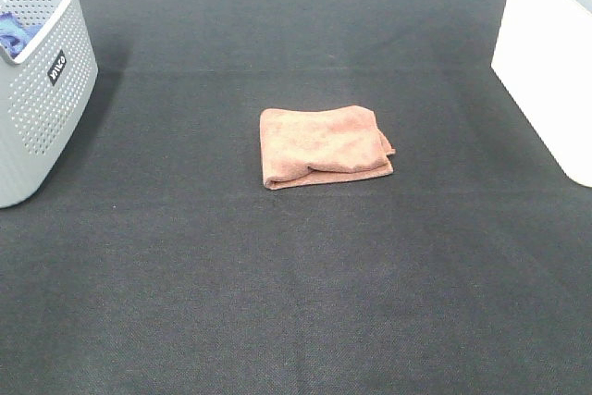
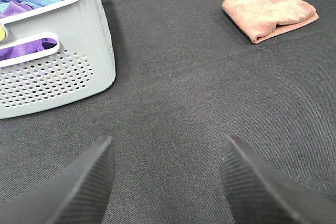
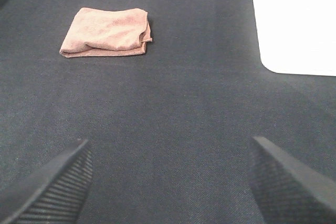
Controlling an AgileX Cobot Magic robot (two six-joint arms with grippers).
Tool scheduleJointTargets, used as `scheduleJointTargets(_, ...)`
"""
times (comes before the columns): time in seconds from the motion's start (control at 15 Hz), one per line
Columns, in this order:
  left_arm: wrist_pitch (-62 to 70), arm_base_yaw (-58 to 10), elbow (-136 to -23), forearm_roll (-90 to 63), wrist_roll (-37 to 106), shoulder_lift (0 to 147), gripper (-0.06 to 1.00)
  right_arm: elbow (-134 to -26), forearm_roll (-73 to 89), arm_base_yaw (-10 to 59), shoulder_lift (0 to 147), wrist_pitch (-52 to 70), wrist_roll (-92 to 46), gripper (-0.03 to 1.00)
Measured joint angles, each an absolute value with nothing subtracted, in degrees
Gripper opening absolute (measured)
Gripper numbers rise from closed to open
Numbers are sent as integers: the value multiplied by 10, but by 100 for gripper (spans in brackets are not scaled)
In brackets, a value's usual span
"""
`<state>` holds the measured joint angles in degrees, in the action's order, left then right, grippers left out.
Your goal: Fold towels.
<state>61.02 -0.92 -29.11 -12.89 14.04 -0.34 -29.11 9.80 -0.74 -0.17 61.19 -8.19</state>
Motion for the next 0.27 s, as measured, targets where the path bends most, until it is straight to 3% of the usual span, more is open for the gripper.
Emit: scheduleJointTargets(0.27, 610, -9, -291, -129, 140, -3, 58, -290, 101, -7, -2, 612, -82, 77)
